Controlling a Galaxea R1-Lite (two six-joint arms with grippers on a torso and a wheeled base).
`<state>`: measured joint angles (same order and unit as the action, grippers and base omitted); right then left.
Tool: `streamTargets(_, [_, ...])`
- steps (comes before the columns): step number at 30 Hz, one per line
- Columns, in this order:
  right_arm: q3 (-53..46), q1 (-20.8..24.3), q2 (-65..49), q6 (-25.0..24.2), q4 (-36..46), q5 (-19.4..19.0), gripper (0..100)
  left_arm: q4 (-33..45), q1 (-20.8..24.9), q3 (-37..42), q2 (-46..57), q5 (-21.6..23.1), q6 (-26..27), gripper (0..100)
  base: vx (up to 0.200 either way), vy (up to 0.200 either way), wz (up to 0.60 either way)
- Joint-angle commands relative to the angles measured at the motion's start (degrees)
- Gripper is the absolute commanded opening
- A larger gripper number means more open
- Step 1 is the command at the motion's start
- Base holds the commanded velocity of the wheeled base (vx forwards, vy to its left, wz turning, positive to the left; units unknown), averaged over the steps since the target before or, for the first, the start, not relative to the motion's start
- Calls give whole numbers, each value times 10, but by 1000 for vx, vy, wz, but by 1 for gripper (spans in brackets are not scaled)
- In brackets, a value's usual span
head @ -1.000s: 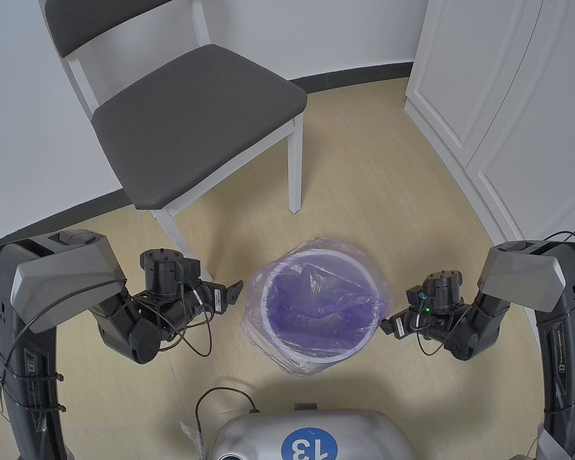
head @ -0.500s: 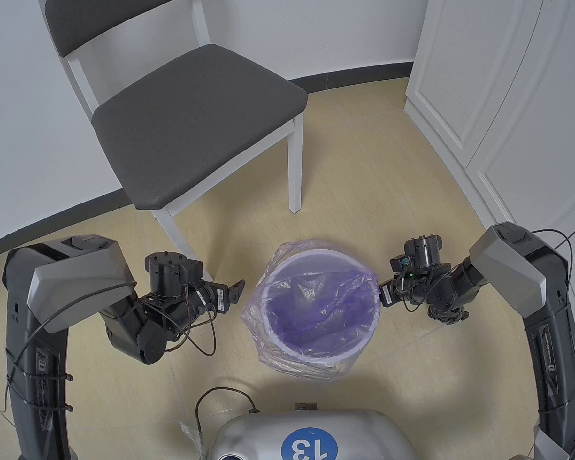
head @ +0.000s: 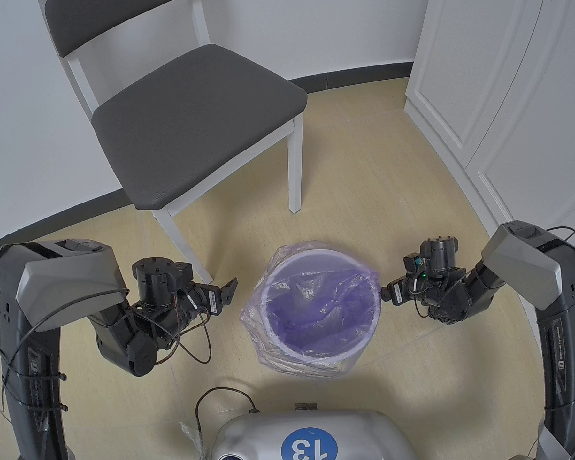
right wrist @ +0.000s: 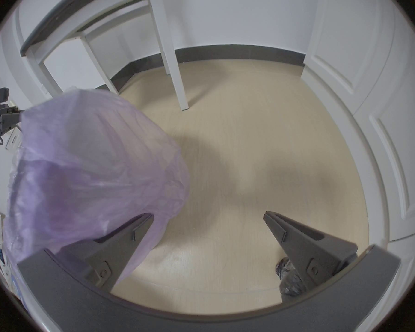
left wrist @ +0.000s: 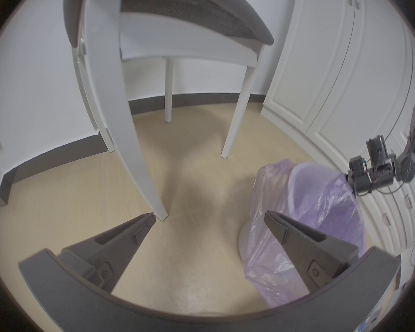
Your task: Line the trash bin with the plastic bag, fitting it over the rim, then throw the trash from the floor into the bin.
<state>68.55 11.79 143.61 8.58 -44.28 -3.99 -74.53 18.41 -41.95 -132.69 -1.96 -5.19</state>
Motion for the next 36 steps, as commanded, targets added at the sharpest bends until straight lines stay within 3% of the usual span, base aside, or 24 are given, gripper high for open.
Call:
streamTargets(1, [-104, -6, -72, -22, -70, 13, 100, -52, 9, 39, -18, 11, -26, 100, 0, 0, 0])
streamTargets(5, [-170, -18, -83, -43, -150, 44, 100, -98, 9, 47, -56, 42, -71, 100, 0, 0, 0])
streamTargets(9, [-195, -36, -88, -43, -173, 46, 100, -96, 2, 39, -78, 61, -70, 100, 0, 0, 0])
streamTargets(28, [-134, -41, -95, -42, -138, 45, 100, -96, -3, 49, -126, 120, -68, 100, 0, 0, 0])
streamTargets(33, [-113, -40, -92, -41, -119, 45, 100, -83, -8, 38, -133, 138, -45, 100, 0, 0, 0])
streamTargets(36, [-90, -38, -88, -41, -101, 45, 100, -56, -10, -11, -151, 141, -14, 100, 0, 0, 0])
